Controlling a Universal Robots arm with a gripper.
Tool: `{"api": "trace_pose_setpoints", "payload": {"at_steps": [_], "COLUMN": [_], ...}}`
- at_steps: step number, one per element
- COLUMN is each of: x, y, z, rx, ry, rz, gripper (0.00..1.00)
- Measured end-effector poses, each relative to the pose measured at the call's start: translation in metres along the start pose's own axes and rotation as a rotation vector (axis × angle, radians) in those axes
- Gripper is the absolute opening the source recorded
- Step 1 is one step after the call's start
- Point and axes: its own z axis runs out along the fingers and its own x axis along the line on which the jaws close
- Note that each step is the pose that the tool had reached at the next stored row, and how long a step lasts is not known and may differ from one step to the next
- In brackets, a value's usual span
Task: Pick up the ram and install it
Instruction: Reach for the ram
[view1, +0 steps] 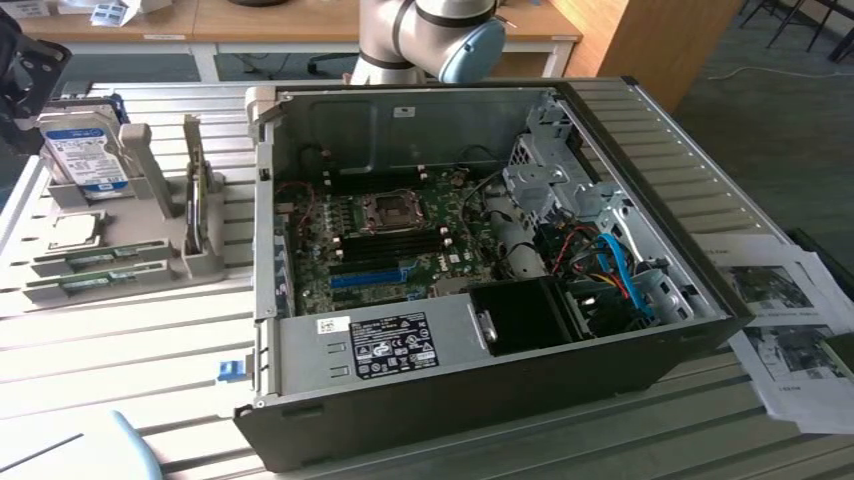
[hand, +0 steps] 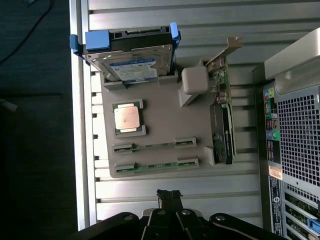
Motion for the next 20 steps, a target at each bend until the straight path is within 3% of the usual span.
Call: {"api": "trace_pose_setpoints", "payload": {"at_steps": [20], "x": [-0.0001], "y": [0.0004], "z": [0.0001], "rx": [0.0008], "ry": [0.0013], "rz": [-0.035], "gripper": [0.09]}}
